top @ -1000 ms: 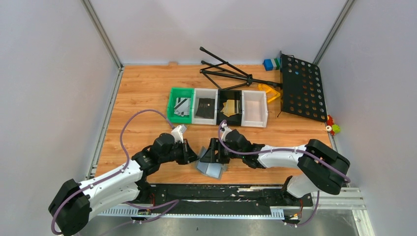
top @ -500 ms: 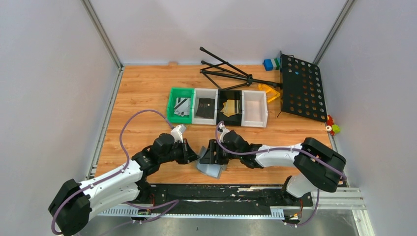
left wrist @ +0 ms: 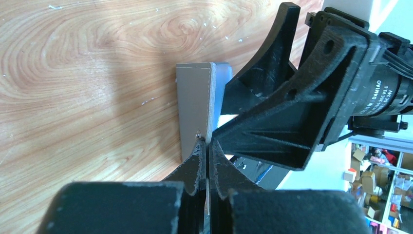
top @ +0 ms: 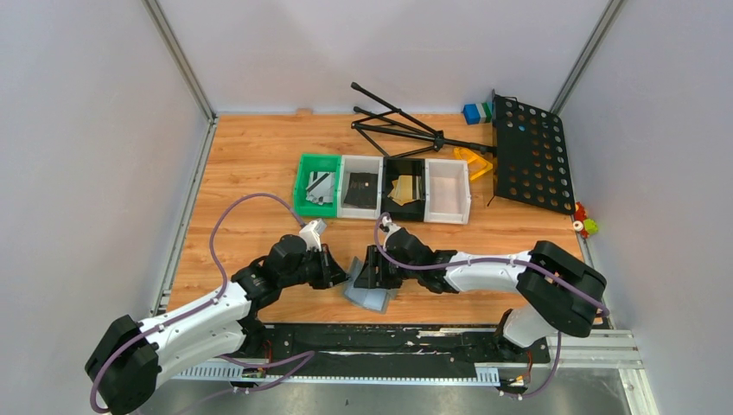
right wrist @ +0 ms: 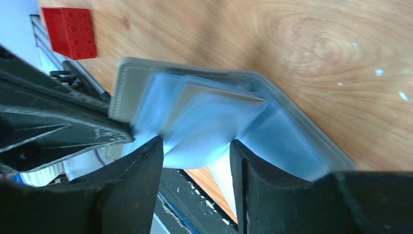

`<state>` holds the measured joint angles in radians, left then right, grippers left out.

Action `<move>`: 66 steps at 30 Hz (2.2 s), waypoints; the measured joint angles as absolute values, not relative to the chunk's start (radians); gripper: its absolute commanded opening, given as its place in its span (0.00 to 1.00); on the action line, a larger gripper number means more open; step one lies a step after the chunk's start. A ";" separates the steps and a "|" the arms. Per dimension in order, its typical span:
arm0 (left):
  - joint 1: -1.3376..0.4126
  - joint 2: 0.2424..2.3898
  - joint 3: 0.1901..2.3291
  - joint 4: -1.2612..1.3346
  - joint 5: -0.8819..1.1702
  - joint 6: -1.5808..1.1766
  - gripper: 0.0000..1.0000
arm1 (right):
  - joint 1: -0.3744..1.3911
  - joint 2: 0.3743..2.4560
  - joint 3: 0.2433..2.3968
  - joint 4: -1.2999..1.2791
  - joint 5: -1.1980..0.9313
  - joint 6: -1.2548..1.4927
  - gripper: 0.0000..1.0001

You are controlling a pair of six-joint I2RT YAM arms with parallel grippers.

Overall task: Take the credit cards out of the card holder
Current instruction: Remove the credit card from the card holder.

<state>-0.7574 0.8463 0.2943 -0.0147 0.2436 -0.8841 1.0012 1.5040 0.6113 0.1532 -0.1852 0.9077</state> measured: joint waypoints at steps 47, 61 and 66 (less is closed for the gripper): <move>-0.758 0.837 0.294 -0.019 0.241 -0.884 0.00 | 0.981 1.274 0.546 0.093 -0.156 0.881 0.34; -0.758 0.837 0.294 -0.019 0.241 -0.884 0.00 | 0.995 1.439 0.561 0.113 -0.161 0.878 0.24; -0.758 0.837 0.294 -0.019 0.241 -0.884 0.00 | 0.995 1.439 0.550 0.109 -0.155 0.877 0.12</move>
<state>-0.7578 0.8371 0.2943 -0.0189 0.2413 -0.8845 0.9947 1.4387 0.5499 0.1089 -0.1551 0.8772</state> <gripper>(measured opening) 0.008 0.199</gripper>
